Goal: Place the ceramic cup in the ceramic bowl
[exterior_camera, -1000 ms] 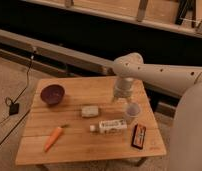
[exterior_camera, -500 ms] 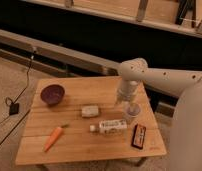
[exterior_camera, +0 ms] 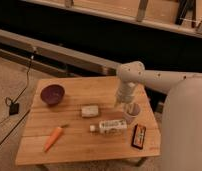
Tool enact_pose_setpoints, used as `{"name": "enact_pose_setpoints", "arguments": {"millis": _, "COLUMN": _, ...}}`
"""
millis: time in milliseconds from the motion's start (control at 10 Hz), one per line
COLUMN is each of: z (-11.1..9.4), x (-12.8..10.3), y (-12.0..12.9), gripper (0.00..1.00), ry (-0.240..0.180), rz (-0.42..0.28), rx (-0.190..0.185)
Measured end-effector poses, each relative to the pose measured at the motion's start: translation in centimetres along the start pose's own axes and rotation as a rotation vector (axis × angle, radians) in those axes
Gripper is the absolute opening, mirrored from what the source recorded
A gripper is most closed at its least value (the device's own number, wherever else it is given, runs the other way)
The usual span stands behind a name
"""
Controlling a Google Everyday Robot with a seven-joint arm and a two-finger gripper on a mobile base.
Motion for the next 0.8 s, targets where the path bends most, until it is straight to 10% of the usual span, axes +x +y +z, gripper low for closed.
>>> {"name": "enact_pose_setpoints", "arguments": {"millis": 500, "z": 0.22, "x": -0.45, "y": 0.74, "gripper": 0.04, "ry": -0.002, "rz": 0.007, "rx": 0.012}}
{"name": "enact_pose_setpoints", "arguments": {"millis": 800, "z": 0.07, "x": -0.67, "y": 0.86, "gripper": 0.00, "ry": -0.009, "rz": 0.005, "rx": 0.013}}
